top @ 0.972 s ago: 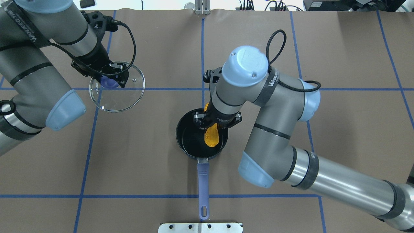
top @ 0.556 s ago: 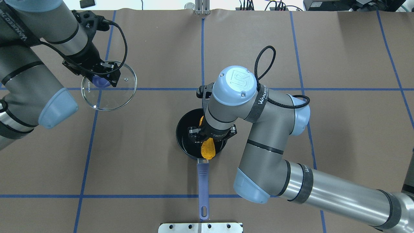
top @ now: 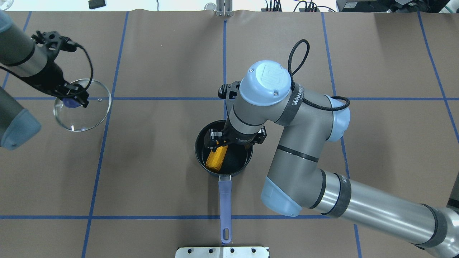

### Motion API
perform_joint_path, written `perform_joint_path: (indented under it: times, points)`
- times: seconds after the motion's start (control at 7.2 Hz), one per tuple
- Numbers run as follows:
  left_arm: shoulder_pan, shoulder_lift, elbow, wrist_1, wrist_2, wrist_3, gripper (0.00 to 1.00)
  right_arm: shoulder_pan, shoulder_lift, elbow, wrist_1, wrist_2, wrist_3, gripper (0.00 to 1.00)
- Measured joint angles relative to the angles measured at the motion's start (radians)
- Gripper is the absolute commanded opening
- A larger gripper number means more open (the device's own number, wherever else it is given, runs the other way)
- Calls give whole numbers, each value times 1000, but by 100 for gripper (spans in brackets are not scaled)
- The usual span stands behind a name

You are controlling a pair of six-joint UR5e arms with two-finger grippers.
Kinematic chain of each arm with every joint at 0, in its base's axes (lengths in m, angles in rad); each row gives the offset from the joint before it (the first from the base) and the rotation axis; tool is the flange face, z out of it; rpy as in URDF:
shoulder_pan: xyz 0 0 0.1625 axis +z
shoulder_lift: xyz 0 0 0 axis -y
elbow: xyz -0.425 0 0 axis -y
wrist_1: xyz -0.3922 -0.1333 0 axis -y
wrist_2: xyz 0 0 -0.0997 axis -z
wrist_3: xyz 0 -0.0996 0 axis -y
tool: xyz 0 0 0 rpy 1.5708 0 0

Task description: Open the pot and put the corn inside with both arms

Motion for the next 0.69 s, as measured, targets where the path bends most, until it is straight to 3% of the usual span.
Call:
perform_joint_path:
  times: [0.69]
  points:
    - [-2, 44, 132, -78, -61, 55, 63, 71, -6, 29, 0, 55, -25, 100]
